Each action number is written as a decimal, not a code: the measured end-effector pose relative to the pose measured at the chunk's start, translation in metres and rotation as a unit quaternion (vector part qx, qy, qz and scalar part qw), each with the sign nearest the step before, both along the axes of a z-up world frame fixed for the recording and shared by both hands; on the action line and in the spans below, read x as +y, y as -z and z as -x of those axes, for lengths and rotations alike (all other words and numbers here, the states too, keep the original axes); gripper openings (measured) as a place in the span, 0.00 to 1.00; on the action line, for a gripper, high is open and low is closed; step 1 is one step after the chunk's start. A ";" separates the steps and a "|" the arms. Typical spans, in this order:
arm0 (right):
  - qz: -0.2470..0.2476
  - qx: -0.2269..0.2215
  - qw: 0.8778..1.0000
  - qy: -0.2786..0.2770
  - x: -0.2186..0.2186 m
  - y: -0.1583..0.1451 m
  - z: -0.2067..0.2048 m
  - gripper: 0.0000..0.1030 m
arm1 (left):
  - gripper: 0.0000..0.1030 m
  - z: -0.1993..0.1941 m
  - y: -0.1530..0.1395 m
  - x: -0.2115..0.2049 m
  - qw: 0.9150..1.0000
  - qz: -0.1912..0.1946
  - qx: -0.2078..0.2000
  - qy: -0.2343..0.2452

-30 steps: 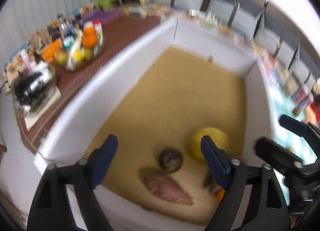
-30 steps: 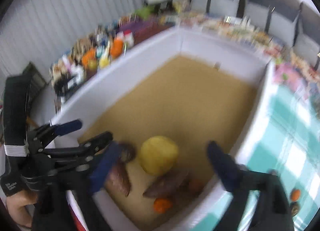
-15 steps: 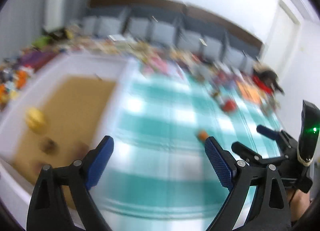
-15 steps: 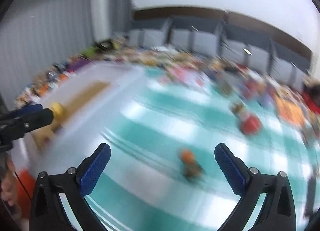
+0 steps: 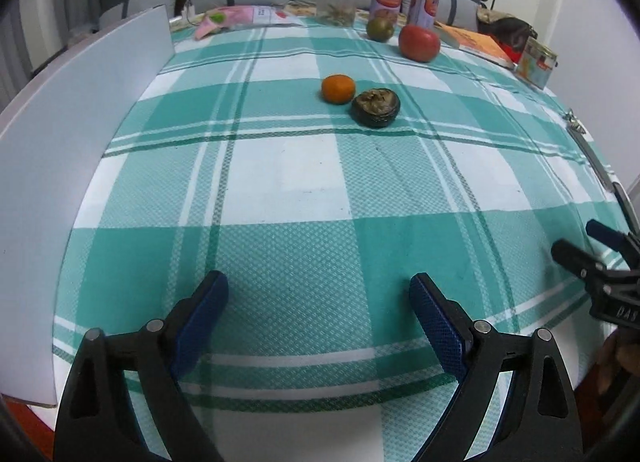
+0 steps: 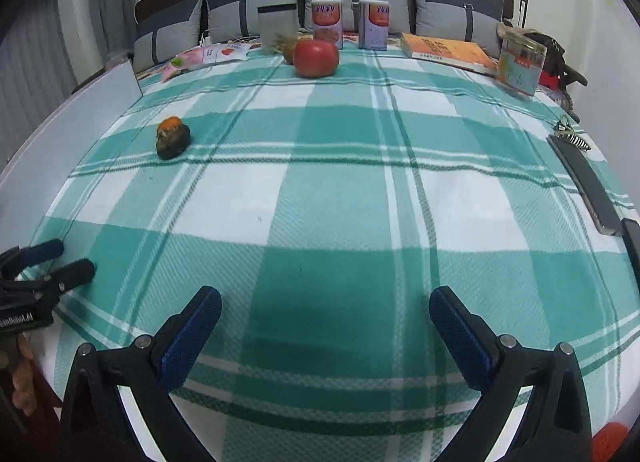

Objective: Organize fruits

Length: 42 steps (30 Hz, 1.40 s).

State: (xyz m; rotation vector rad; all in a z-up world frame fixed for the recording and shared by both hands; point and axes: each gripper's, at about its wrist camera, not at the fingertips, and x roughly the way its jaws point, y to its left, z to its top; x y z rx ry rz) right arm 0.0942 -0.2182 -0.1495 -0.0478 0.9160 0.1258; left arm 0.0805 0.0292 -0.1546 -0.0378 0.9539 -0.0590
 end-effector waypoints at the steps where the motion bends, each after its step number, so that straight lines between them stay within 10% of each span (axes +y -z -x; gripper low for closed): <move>1: 0.003 0.001 1.000 -0.003 0.004 0.002 0.000 1.00 | 0.92 0.000 0.002 -0.003 1.000 -0.006 -0.003 0.000; 31: 0.022 -0.020 0.999 -0.013 0.012 0.013 0.007 1.00 | 0.95 0.000 0.006 -0.012 0.999 -0.024 -0.023 0.005; 36: 0.021 -0.020 0.999 -0.015 0.013 0.012 0.006 1.00 | 0.95 -0.042 -0.019 -0.026 0.998 0.040 -0.014 0.044; 42: 0.020 -0.021 0.999 -0.017 0.013 0.012 0.006 1.00 | 0.94 -0.127 -0.026 -0.033 0.994 0.104 0.005 -0.021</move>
